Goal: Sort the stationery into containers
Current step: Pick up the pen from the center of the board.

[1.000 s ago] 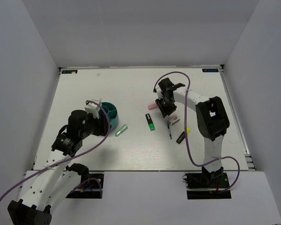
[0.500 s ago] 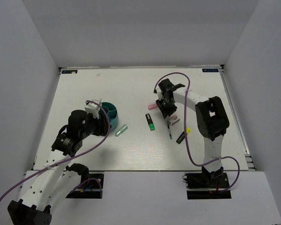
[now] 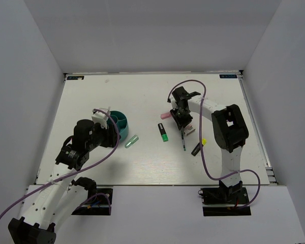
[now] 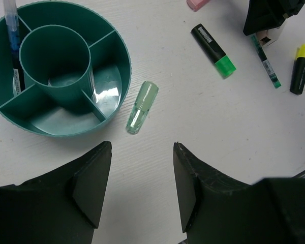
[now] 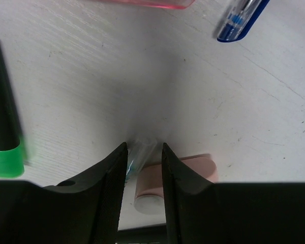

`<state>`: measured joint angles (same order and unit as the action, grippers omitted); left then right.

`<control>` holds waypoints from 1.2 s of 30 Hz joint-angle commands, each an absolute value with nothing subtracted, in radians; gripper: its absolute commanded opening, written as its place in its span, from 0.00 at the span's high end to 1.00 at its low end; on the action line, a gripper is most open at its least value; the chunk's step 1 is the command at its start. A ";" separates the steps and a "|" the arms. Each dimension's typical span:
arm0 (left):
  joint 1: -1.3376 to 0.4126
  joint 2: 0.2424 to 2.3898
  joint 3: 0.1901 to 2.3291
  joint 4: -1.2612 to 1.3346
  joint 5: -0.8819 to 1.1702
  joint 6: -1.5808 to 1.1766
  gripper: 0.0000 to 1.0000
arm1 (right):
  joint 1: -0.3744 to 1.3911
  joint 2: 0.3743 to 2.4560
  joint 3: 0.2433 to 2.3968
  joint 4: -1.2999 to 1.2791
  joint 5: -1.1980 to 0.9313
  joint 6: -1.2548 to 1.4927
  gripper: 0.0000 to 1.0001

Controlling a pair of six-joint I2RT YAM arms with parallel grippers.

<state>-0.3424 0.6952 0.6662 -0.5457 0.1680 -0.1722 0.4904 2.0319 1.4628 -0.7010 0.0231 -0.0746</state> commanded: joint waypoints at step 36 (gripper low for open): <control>-0.339 0.646 0.643 -0.541 0.152 -0.144 0.38 | 0.495 2.023 1.604 -0.807 -0.196 -0.023 0.94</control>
